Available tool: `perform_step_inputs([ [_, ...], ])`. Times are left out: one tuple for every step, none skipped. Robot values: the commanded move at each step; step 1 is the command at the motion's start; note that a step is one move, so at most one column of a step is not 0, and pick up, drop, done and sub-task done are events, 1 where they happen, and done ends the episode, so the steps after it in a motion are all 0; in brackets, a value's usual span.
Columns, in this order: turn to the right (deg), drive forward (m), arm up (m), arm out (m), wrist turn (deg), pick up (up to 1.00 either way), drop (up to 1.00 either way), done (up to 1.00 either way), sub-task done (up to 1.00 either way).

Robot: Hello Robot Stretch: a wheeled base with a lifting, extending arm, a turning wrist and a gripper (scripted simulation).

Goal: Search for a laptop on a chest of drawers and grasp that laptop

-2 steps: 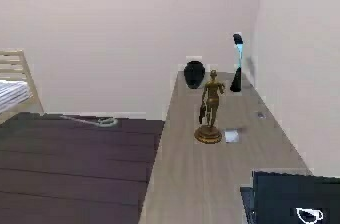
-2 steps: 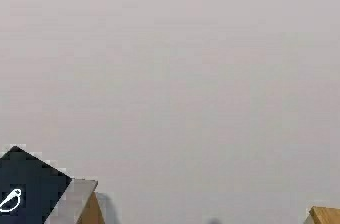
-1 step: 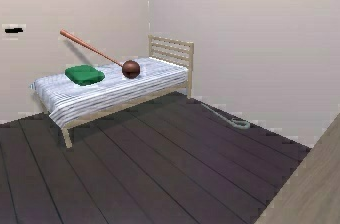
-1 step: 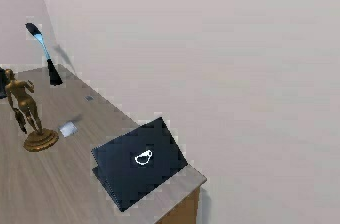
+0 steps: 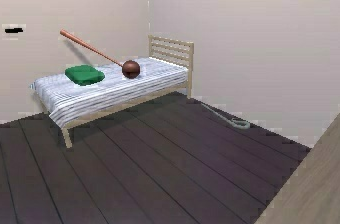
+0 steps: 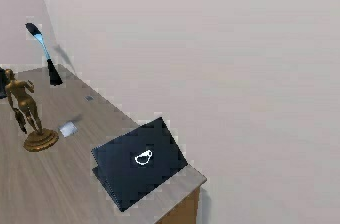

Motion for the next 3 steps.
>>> perform_step_inputs([
  [0.0,0.00,0.34,0.00,0.0,0.00,0.00,0.00,0.00],
  [0.0,0.00,0.00,0.18,0.0,0.00,0.00,0.00,0.00],
  [0.0,0.00,0.00,0.00,45.0,0.00,0.00,0.00,0.00],
])
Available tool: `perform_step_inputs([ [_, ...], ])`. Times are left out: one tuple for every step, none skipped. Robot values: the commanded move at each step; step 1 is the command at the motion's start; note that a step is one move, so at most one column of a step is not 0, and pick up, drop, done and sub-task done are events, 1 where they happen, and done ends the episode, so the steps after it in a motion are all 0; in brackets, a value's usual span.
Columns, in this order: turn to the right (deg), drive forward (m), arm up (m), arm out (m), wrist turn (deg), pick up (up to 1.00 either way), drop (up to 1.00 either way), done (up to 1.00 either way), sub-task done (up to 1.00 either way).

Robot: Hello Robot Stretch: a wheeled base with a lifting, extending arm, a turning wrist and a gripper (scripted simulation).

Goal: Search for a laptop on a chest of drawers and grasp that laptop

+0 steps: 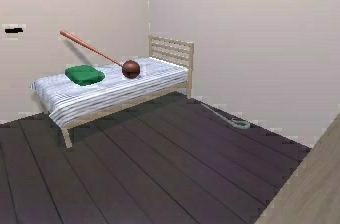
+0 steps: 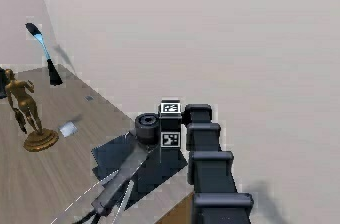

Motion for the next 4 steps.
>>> perform_step_inputs([
  [0.0,0.00,0.00,0.00,45.0,0.00,0.00,0.00,0.00],
  [0.0,0.00,0.00,0.00,45.0,0.00,0.00,0.00,0.00],
  [0.0,0.00,-0.30,0.00,0.0,0.00,0.00,0.00,0.00],
  [0.0,0.00,0.00,0.00,0.0,1.00,0.00,0.00,0.00],
])
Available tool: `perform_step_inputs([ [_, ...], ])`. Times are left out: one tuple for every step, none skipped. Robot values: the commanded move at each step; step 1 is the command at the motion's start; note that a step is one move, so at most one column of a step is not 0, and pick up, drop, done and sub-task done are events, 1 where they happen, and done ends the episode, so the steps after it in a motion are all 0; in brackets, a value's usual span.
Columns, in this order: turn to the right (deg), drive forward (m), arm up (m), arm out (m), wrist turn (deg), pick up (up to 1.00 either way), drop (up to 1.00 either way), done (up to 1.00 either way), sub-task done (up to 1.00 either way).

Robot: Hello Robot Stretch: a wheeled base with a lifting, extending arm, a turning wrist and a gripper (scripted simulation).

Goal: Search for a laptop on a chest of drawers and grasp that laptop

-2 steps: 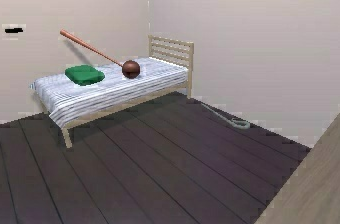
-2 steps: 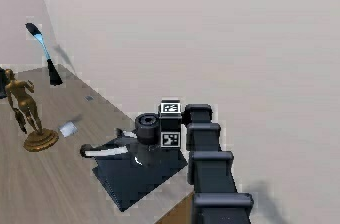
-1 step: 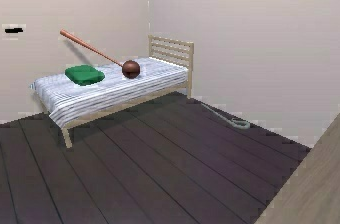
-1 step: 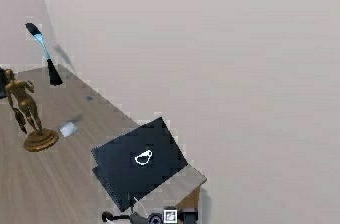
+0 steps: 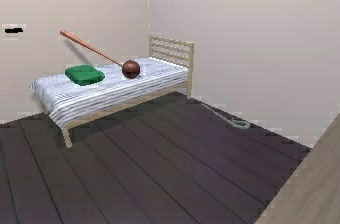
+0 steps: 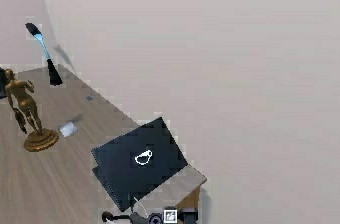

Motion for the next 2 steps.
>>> perform_step_inputs([
  [0.0,0.00,0.10,0.00,0.0,0.00,0.00,0.00,0.00],
  [0.0,0.00,0.00,0.00,0.0,0.00,0.00,1.00,0.00],
])
